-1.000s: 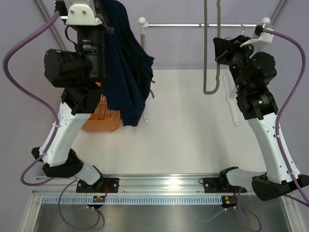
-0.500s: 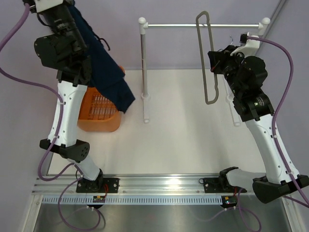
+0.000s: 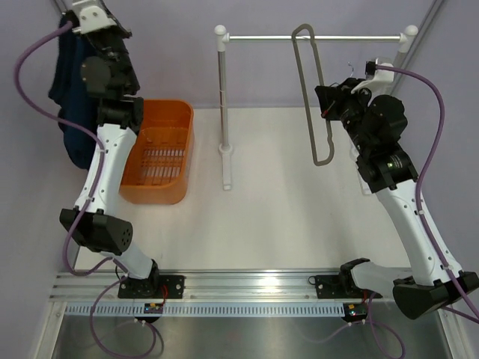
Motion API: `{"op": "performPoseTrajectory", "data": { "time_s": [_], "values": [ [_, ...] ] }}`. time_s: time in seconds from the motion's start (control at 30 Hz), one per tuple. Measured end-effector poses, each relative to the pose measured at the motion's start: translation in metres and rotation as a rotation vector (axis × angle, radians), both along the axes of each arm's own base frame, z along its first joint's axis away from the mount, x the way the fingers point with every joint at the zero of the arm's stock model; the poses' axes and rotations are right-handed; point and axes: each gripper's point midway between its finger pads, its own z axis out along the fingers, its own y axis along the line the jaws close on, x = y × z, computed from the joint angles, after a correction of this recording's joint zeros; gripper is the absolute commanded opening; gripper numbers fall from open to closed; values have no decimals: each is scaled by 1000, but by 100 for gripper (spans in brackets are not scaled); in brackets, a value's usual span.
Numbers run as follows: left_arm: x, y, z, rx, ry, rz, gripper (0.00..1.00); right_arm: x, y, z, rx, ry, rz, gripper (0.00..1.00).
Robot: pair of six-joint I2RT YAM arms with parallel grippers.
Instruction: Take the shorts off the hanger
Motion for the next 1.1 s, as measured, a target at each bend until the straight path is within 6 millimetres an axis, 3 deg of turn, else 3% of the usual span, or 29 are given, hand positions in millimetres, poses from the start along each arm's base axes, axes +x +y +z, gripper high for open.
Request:
{"op": "performPoseTrajectory", "data": {
  "time_s": [0.13, 0.23, 0.33, 0.4, 0.57, 0.67, 0.73, 0.77, 0.8, 0.83, 0.93, 0.97, 1.03, 1.1],
  "values": [
    [57, -33, -83, 64, 209, -62, 0, -2, 1, -9, 4, 10, 10, 0],
    [82, -75, -133, 149, 329, -114, 0, -2, 1, -22, -5, 40, 9, 0],
    [87, -108, -155, 199, 376, -173, 0, -1, 1, -36, -18, 78, 4, 0],
    [87, -117, -159, 201, 383, -190, 0, -1, 0, -42, -27, 97, 0, 0],
    [89, -96, -177, 98, 418, -113, 0, -2, -1, -48, -44, 118, 0, 0],
    [93, -79, -202, 14, 474, -40, 19, -3, -1, -55, -64, 139, 1, 0],
    [93, -71, -224, -22, 515, 6, 18, -4, -2, -62, -88, 163, 3, 0],
    [93, -69, -236, -32, 539, 23, 23, -6, -3, -66, -103, 178, 5, 0],
    [93, -69, -248, -36, 572, 33, 29, -7, -3, -68, -119, 191, 5, 0],
    [93, -69, -261, -46, 616, 48, 47, -7, -4, -69, -134, 200, 6, 0],
    [90, -76, -268, -74, 643, 43, 55, -9, -6, -68, -170, 216, 5, 0],
    [89, -79, -268, -80, 649, 34, 68, -10, -7, -66, -179, 215, 2, 0],
    [88, -84, -261, -90, 666, 20, 76, -12, -9, -63, -192, 215, 0, 0],
    [85, -86, -248, -121, 663, 8, 99, -14, -10, -59, -200, 211, -1, 0]
  ]
}}
